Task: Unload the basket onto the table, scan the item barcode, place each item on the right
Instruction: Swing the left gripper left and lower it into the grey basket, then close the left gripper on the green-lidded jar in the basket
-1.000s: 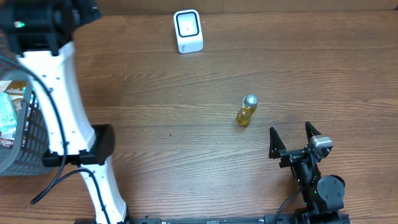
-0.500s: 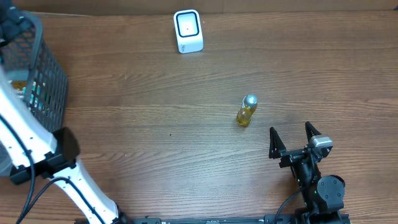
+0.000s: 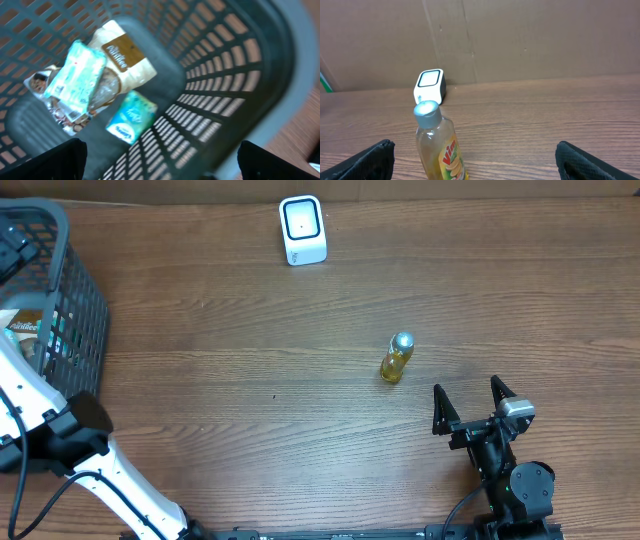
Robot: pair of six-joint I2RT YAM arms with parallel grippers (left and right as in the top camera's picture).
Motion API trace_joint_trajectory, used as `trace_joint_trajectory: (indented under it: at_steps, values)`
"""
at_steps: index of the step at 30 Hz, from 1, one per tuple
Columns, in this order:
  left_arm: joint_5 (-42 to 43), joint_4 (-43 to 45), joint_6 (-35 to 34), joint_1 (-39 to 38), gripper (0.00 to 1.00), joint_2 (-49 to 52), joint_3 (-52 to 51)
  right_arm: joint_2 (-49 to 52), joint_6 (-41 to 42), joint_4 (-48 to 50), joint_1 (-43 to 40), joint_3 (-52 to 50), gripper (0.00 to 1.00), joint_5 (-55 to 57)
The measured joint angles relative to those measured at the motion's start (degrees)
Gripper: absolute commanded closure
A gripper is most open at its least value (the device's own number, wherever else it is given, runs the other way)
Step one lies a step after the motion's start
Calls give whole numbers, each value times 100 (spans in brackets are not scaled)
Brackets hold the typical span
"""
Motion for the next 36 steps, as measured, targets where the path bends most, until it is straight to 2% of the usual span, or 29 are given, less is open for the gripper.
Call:
trace_joint_trajectory:
  at_steps: [13, 26, 36]
  values:
    - [42, 116, 44, 647, 0, -46, -942, 0, 2, 0, 0, 0, 0, 0]
    - [540, 1305, 728, 658, 0, -57, -3147, 0, 4, 2, 0, 0, 0, 0]
    - [780, 2446, 946, 658, 0, -66, -4583, 0, 0, 0, 2, 0, 0, -2]
